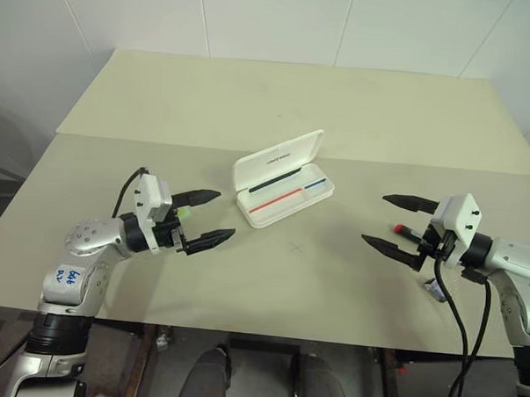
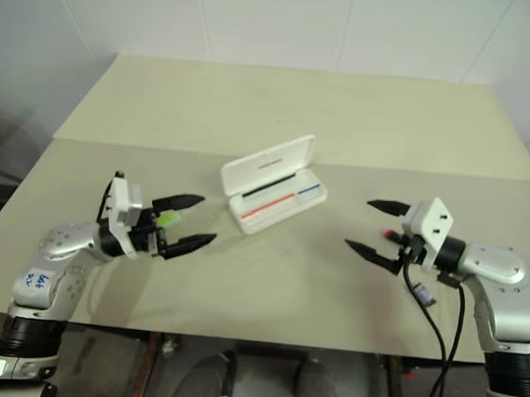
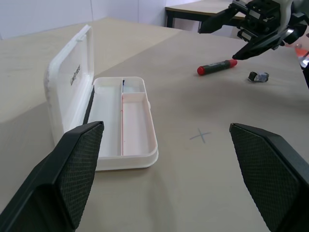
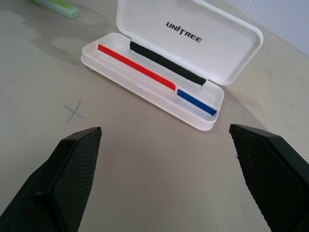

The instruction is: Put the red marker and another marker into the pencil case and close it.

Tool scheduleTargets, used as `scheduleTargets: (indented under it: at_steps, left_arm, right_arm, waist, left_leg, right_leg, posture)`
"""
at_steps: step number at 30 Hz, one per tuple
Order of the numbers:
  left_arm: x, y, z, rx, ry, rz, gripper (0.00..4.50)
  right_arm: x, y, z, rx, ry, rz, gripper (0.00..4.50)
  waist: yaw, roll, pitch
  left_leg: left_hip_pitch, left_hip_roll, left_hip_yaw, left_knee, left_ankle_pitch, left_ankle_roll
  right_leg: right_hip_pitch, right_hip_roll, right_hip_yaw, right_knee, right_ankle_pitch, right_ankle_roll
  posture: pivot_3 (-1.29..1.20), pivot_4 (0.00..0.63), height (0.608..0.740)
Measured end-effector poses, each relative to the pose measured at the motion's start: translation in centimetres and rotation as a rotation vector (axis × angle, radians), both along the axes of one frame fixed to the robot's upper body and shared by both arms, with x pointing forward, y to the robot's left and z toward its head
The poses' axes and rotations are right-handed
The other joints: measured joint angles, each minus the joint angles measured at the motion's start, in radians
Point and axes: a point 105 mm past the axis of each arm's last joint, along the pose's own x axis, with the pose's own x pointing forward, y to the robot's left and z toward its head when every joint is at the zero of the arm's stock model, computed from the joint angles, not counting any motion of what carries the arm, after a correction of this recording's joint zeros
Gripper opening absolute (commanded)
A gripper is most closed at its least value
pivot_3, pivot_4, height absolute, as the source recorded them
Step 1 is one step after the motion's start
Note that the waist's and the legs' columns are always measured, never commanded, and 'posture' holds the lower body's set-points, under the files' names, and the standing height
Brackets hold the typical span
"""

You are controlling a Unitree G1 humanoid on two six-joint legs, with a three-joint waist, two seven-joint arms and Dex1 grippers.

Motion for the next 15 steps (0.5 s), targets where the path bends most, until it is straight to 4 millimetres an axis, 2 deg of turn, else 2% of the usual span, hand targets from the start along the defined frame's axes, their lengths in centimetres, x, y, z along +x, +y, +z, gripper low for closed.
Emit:
scheduleTargets:
  at_steps: [5,8,15]
  left_arm:
    - [0.0,-0.4,-0.3,0.021,0.007,0.002,4.47]
    - [0.0,-1.4,-0.5,0.031,0.006,0.004,4.47]
    - [-0.2,-2.5,-1.0,0.053,0.011,0.018,4.47]
  right_arm:
    - [0.0,0.2,-0.2,0.01,0.011,0.004,4.5]
    - [-0.1,0.4,-0.2,0.02,0.015,0.012,4.5]
    - [-0.6,2.2,-0.2,0.051,0.046,0.073,4.5]
  waist:
    - [0.0,0.0,0.0]
    - [0.001,0.0,0.0]
    - [-0.001,0.0,0.0]
  left_leg:
    - [0.0,0.0,0.0,0.0,0.0,0.0]
    - [0.0,0.0,0.0,0.0,0.0,0.0]
    - [0.0,0.0,0.0,0.0,0.0,0.0]
  right_leg:
    - [0.0,0.0,0.0,0.0,0.0,0.0]
    - [0.0,0.0,0.0,0.0,0.0,0.0]
    - [0.0,0.0,0.0,0.0,0.0,0.0]
  posture:
    - [0.0,0.15,0.74]
    - [0.0,0.15,0.74]
    - [0.0,0.15,0.74]
